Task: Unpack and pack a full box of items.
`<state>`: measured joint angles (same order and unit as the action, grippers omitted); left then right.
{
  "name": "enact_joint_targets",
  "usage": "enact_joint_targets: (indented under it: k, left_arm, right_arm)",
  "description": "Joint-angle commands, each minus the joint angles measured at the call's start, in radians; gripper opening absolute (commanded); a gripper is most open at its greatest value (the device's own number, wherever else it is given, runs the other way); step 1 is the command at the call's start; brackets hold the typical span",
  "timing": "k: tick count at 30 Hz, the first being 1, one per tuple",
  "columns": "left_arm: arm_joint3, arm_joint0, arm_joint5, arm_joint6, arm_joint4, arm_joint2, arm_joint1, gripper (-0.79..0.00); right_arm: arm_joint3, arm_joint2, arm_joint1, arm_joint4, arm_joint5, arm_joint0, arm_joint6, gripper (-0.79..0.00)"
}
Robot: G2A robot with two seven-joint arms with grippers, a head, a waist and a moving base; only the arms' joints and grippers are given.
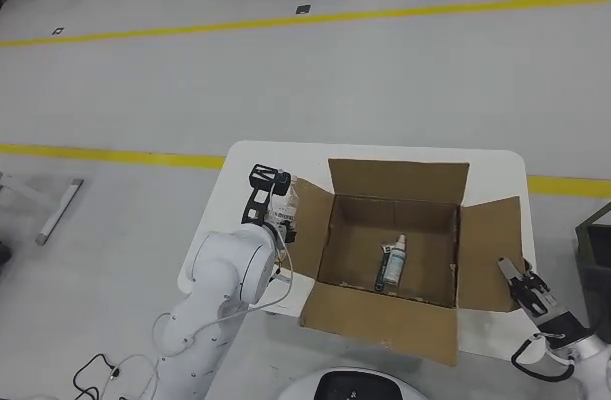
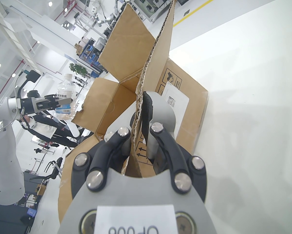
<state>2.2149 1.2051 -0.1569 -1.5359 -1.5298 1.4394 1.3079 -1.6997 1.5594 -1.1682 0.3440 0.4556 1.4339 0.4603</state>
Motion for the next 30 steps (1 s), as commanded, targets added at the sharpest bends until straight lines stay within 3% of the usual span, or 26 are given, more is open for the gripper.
enact_joint_targets:
  k: [1,7,17,21,27,30]
  left_arm:
    - [0.0,0.0,0.0,0.0,0.0,0.0,0.0,-0.785]
    - [-0.007,0.022,0.009,0.045,0.003,0.001,0.0,-0.785]
    - [0.021,0.102,0.181,0.0,-0.125,0.103,-0.018,-0.785]
    - [-0.009,0.155,0.23,0.008,-0.164,0.153,-0.024,-0.785]
    - [-0.082,0.261,0.27,0.115,-0.212,0.157,-0.028,-0.785]
    - [-0.101,0.273,0.267,0.138,-0.209,0.154,-0.027,-0.785]
  right_arm:
    - [0.0,0.001,0.001,-0.003,0.001,0.0,-0.001,-0.785]
    - [0.002,0.009,0.004,-0.012,0.008,0.007,-0.005,-0.785]
    - [0.009,0.011,0.009,-0.038,0.015,0.01,-0.002,-0.785]
    - [0.01,0.005,0.011,-0.041,0.017,0.005,0.001,-0.785]
    - [0.013,0.0,0.013,-0.045,0.021,0.001,0.006,-0.785]
    - [0.013,-0.002,0.015,-0.044,0.019,0.0,0.008,-0.785]
